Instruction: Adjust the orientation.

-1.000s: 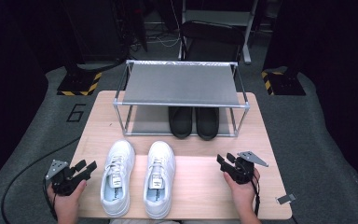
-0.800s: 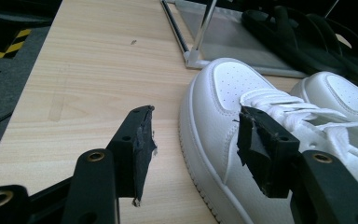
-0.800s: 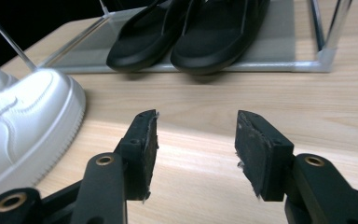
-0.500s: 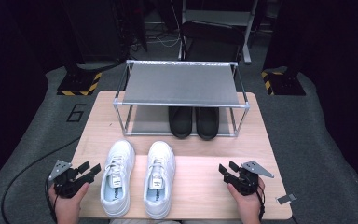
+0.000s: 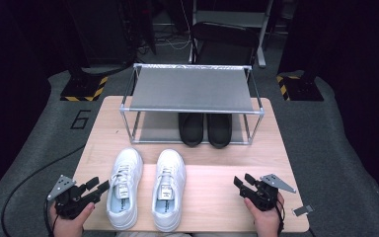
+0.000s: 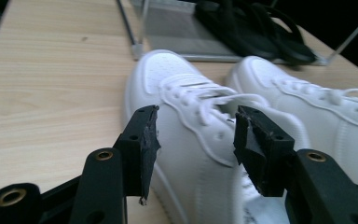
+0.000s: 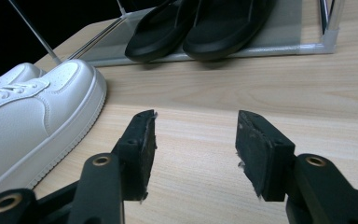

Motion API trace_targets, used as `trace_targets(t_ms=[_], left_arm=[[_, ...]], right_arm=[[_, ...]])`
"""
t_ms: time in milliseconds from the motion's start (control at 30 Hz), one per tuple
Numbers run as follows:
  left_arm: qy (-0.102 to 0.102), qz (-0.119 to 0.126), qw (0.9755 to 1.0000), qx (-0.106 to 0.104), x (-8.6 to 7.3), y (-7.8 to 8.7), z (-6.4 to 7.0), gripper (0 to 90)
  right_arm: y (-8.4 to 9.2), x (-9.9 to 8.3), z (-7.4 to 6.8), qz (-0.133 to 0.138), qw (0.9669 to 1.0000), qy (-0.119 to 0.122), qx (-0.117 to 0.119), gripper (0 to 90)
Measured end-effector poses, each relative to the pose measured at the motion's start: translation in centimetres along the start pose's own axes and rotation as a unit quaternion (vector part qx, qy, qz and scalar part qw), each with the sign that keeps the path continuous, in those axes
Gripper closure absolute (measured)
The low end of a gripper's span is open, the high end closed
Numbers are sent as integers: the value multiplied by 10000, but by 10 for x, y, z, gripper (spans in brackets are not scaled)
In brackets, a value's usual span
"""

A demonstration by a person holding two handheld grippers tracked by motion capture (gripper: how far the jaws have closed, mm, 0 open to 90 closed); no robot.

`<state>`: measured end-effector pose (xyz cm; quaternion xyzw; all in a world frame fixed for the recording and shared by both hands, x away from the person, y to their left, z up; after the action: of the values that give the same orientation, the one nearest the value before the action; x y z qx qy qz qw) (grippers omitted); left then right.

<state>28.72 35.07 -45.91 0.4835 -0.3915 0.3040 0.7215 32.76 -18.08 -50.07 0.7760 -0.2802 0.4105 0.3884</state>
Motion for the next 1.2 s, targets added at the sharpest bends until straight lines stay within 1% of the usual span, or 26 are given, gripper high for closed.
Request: trace_targets(t_ms=[33, 67, 100, 133, 167, 200, 300, 333, 367, 400, 500, 567, 600, 633, 667, 700, 733, 767, 800, 900, 933, 967, 1000, 1100, 1133, 1200], left_arm=[[-61, -44, 10000, -6, -1, 0, 2, 491], [-120, -90, 9999, 41, -2, -1, 4, 494], [-263, -218, 9994, 113, -4, -3, 5, 497], [-316, -277, 9990, 144, -6, -6, 6, 503], [-315, -333, 9989, 116, -8, -8, 6, 515], [-256, -393, 9989, 94, -11, -11, 7, 533], [-245, -486, 9985, 108, -15, -17, 8, 556], [-267, -564, 9979, 185, -19, -24, 10, 564], [-267, -564, 9979, 185, -19, -24, 10, 569], [-322, -615, 9971, 302, -22, -29, 11, 576], [-284, -606, 9971, 352, -22, -30, 12, 600], [-273, -617, 9969, 418, -21, -31, 13, 650], [-389, -544, 9964, 526, -20, -31, 15, 679], [-389, -544, 9964, 526, -20, -31, 15, 702], [-448, -448, 9959, 653, -18, -33, 15, 732], [-448, -448, 9959, 653, -18, -33, 15, 757], [-492, -394, 9956, 687, -16, -38, 16, 767], [-492, -394, 9956, 687, -16, -38, 16, 770], [-515, -440, 9960, 579, -14, -43, 16, 773], [-575, -401, 9960, 553, -12, -49, 17, 776], [-654, -468, 9954, 526, -9, -52, 17, 774], [-664, -502, 9952, 515, -7, -52, 17, 770], [-660, -571, 9951, 470, -6, -52, 17, 759], [-664, -631, 9948, 446, -7, -51, 16, 716], [-562, -696, 9950, 439, -7, -50, 17, 701], [-524, -706, 9951, 456, -8, -50, 17, 695]], right_arm=[[0, -1, 0, 12, 10000, -11, 20, 473], [1, -2, 1, -4, 10000, 5, 6, 472], [1, -2, 2, -4, 10000, -6, 10, 472], [1, -3, 2, -18, 10000, -42, -1, 471], [0, -4, 4, -22, 10000, -68, 0, 471], [0, -4, 5, -28, 9999, -104, 4, 470], [0, -5, 6, -24, 9999, -169, 6, 470], [0, -5, 7, -18, 9998, -191, -11, 470], [0, -5, 7, -18, 9998, -191, -11, 470], [0, -6, 8, -19, 9998, -193, -27, 469], [0, -7, 9, -26, 9998, -214, -4, 469], [-2, -8, 9, -69, 9997, -238, -5, 469], [-2, -8, 9, -82, 9996, -274, 2, 469], [-2, -9, 9, -92, 9995, -295, 2, 469], [-3, -9, 9, -92, 9995, -289, -4, 469], [-3, -9, 8, -86, 9996, -282, 1, 469], [-3, -9, 8, -80, 9996, -277, 10, 469], [-3, -9, 8, -80, 9996, -277, 10, 469], [-3, -8, 9, -64, 9996, -261, 13, 469], [-2, -8, 9, -38, 9995, -301, -9, 469], [-2, -8, 10, -40, 9995, -303, -12, 469], [-2, -8, 10, -48, 9995, -305, -10, 469], [-2, -8, 10, -44, 9995, -302, -1, 468], [-2, -9, 11, -51, 9996, -295, 14, 467], [-3, -9, 10, -57, 9995, -303, 12, 467], [-3, -9, 10, -66, 9995, -304, 7, 467]])
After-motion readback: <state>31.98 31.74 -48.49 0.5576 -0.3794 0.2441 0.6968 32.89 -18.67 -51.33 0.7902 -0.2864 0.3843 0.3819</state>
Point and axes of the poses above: each handheld gripper's, and its own axes: y roughly backward along the jaws, x roughly out of its top, z roughly to its right, the point moved 1 cm from there along -y, roughly forward along the jaws, and after that the axes turned 6 degrees about x, right-handed, at the moved point
